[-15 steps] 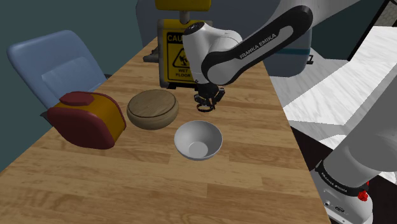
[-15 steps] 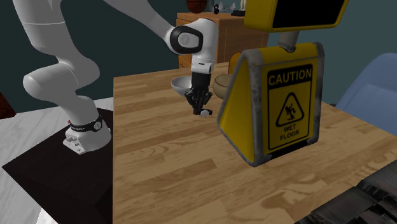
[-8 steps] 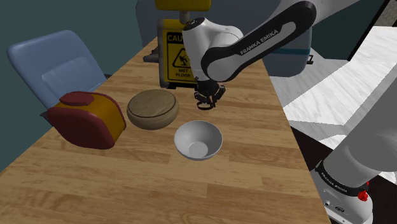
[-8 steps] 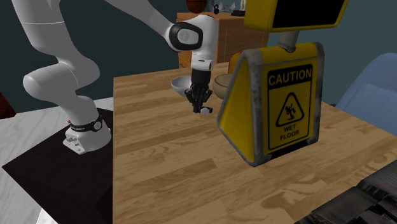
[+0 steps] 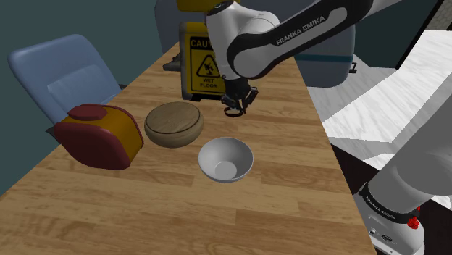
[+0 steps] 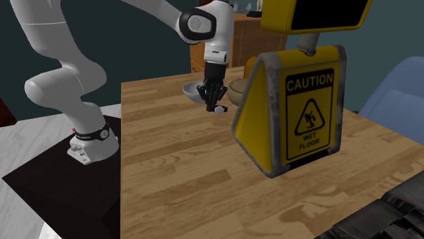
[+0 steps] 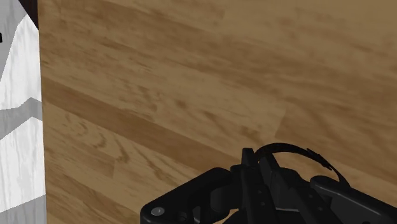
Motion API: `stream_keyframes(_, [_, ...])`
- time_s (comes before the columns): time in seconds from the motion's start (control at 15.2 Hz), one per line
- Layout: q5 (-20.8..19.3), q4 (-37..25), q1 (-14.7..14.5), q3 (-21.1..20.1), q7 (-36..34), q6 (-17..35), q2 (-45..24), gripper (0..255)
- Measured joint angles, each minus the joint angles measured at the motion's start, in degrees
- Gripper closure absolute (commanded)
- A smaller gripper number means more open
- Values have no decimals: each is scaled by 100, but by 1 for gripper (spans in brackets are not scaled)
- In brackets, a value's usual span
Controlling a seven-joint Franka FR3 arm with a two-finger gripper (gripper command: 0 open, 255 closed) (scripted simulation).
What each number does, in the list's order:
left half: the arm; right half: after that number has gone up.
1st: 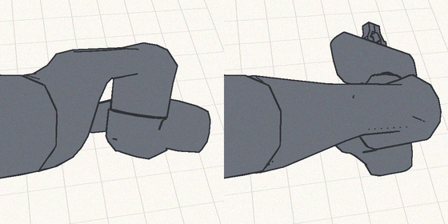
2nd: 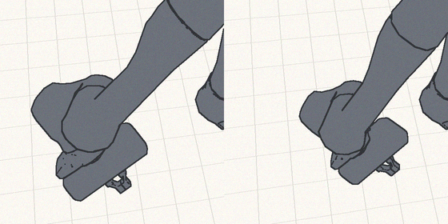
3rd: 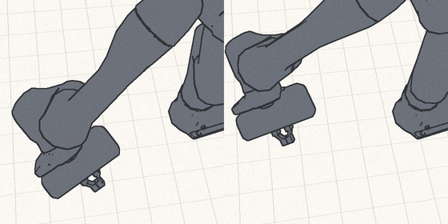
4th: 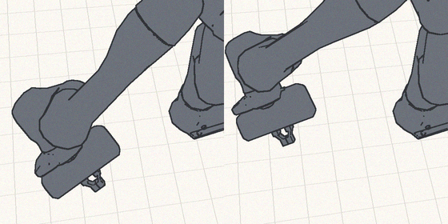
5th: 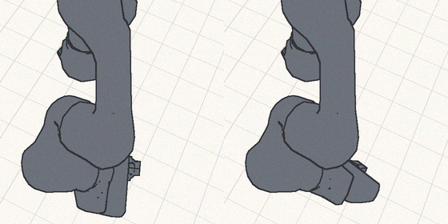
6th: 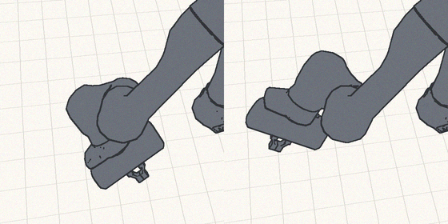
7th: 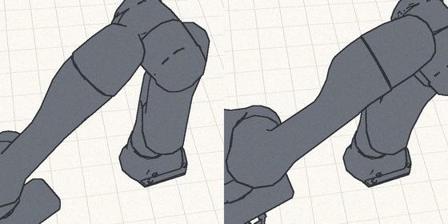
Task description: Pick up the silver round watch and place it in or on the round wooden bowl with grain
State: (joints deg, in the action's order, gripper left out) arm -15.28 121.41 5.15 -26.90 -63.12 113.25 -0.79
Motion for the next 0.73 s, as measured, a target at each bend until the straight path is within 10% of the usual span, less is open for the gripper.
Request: stream_keyframes(0.73, [223,-527,-7,-3,275,-772,320,255])
